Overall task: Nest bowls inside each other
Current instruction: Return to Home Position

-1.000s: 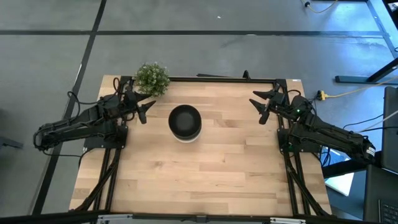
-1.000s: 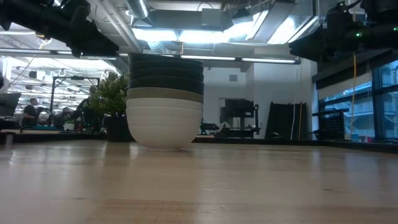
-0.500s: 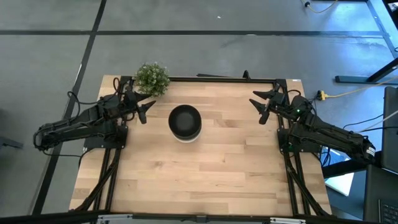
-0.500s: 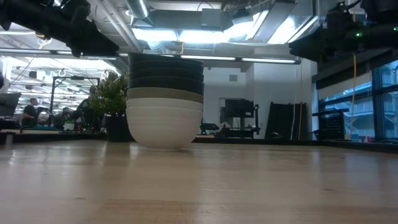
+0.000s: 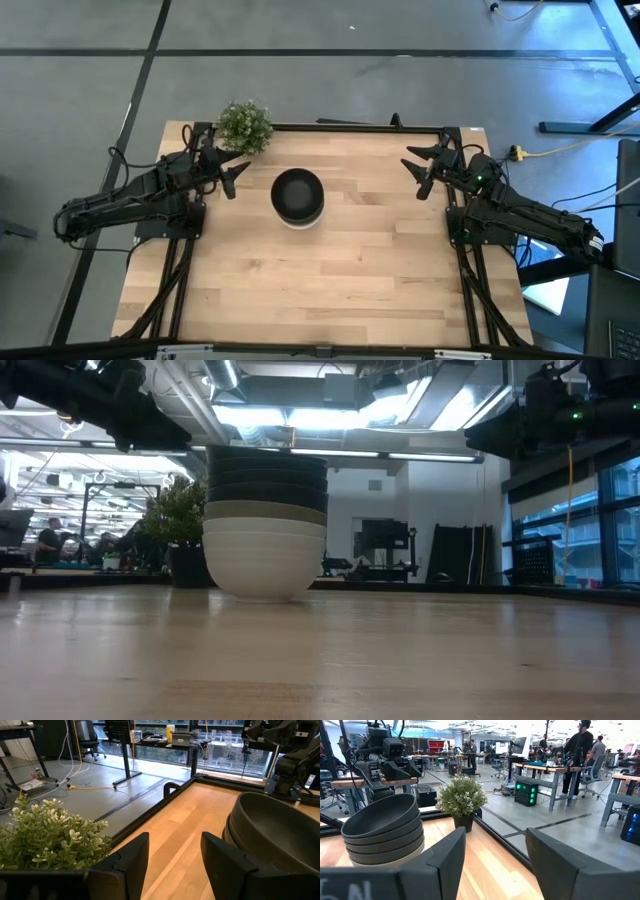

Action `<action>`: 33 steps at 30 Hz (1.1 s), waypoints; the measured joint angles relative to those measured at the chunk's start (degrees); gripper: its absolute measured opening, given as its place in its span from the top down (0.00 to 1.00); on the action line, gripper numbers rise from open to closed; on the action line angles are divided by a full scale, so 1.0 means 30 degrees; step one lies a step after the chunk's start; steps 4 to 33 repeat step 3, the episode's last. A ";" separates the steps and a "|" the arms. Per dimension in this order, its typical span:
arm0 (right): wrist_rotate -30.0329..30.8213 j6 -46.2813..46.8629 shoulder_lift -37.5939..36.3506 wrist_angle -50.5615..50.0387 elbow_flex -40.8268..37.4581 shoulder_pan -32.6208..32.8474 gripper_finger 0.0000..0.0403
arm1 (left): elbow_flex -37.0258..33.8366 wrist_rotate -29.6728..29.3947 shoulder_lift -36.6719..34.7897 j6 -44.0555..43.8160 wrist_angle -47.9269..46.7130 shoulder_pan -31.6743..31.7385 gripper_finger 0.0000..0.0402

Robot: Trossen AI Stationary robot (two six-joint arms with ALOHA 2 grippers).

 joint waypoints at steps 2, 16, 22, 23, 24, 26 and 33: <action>-0.0006 -0.0007 0.0002 0.0000 0.0000 -0.0001 0.48 | 0.0000 0.0005 -0.0002 -0.0002 0.0000 0.0000 0.57; -0.0002 -0.0007 0.0000 0.0000 0.0000 0.0000 0.48 | 0.0000 0.0005 -0.0002 -0.0002 0.0000 0.0000 0.57; -0.0002 -0.0007 0.0000 0.0000 0.0000 0.0000 0.48 | 0.0000 0.0005 -0.0002 -0.0002 0.0000 0.0000 0.57; -0.0002 -0.0007 0.0000 0.0000 0.0000 0.0000 0.48 | 0.0000 0.0005 -0.0002 -0.0002 0.0000 0.0000 0.57; -0.0002 -0.0007 0.0000 0.0000 0.0000 0.0000 0.48 | 0.0000 0.0005 -0.0002 -0.0002 0.0000 0.0000 0.57; -0.0002 -0.0007 0.0000 0.0000 0.0000 0.0000 0.48 | 0.0000 0.0005 -0.0002 -0.0002 0.0000 0.0000 0.57; -0.0002 -0.0007 0.0000 0.0000 0.0000 0.0000 0.48 | 0.0000 0.0005 -0.0002 -0.0002 0.0000 0.0000 0.57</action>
